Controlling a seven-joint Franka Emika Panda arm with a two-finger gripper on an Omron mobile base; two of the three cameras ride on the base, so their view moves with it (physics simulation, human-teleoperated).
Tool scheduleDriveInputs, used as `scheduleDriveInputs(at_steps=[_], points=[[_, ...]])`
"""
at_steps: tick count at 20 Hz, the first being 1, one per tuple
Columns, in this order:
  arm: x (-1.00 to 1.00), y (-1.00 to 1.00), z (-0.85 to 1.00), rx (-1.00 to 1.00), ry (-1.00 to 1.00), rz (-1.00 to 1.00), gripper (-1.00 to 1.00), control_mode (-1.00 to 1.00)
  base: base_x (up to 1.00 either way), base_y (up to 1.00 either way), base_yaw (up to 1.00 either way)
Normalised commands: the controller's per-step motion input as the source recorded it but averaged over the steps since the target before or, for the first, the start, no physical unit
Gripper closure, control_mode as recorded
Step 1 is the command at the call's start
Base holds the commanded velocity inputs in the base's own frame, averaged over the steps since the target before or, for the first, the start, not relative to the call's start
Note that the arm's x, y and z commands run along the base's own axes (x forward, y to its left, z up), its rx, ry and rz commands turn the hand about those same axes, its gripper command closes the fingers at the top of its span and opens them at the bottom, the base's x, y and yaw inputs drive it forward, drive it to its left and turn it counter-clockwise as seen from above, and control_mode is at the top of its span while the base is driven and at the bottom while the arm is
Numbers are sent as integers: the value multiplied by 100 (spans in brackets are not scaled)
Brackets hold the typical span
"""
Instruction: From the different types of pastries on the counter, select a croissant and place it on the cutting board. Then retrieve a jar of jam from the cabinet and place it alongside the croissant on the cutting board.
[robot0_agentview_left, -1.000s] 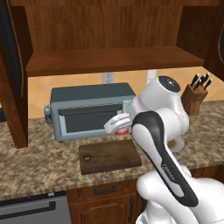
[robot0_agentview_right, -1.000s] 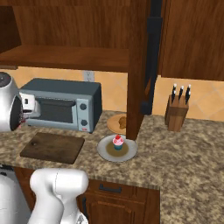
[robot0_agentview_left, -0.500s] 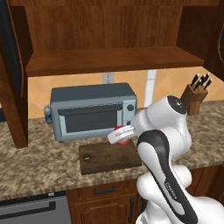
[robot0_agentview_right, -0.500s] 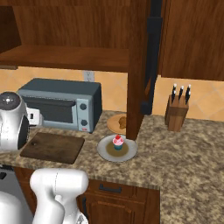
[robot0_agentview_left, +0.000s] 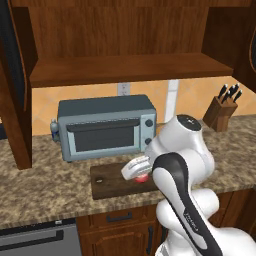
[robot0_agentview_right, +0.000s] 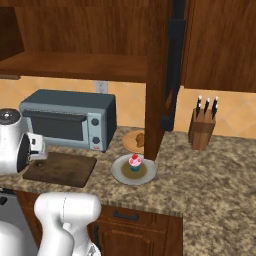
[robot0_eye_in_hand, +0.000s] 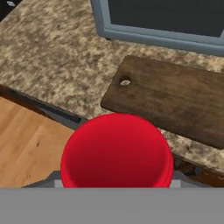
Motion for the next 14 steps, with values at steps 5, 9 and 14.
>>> scheduleDriveInputs(at_steps=[5, 9, 14], points=[[20, 2, -3, 2, 2, 0, 100, -100, 0, 0, 0], [44, -5, -16, 2, 6, -1, 100, -100, 0, 0, 0], [-4, 0, -50, 0, 12, 0, 100, -100, 0, 0, 0]])
